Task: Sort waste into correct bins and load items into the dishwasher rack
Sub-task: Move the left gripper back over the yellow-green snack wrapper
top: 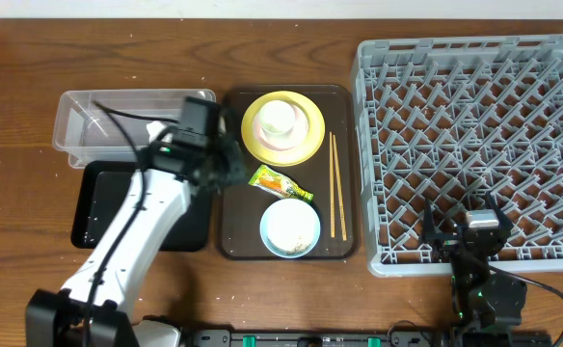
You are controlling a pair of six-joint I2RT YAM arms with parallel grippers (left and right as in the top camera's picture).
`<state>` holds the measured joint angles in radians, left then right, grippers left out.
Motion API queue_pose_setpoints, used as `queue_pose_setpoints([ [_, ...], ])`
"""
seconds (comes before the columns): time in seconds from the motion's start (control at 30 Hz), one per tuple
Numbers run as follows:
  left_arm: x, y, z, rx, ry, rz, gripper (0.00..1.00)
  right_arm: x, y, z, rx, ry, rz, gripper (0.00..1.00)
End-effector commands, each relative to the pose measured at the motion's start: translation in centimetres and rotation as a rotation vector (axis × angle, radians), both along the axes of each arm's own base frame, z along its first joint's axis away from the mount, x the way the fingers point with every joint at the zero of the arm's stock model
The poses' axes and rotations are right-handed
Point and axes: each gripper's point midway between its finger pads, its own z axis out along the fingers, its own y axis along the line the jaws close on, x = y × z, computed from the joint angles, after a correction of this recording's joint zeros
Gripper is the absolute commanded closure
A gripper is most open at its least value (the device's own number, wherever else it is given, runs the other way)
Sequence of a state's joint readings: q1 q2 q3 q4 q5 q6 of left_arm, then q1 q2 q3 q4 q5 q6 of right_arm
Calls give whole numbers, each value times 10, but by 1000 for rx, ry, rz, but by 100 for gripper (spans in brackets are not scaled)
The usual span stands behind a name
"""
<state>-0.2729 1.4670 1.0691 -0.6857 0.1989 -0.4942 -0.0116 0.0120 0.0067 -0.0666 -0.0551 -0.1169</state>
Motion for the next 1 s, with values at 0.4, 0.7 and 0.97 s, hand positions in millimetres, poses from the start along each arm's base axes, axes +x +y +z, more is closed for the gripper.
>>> queue_pose_setpoints([
  [0.4, 2, -48, -68, 181, 26, -109, 49, 0, 0, -1, -4, 0, 1, 1],
  [0.7, 10, -50, -102, 204, 59, -109, 44, 0, 0, 0, -4, 0, 1, 1],
  [0.97, 12, -26, -110, 338, 54, -71, 44, 0, 0, 0, -4, 0, 1, 1],
])
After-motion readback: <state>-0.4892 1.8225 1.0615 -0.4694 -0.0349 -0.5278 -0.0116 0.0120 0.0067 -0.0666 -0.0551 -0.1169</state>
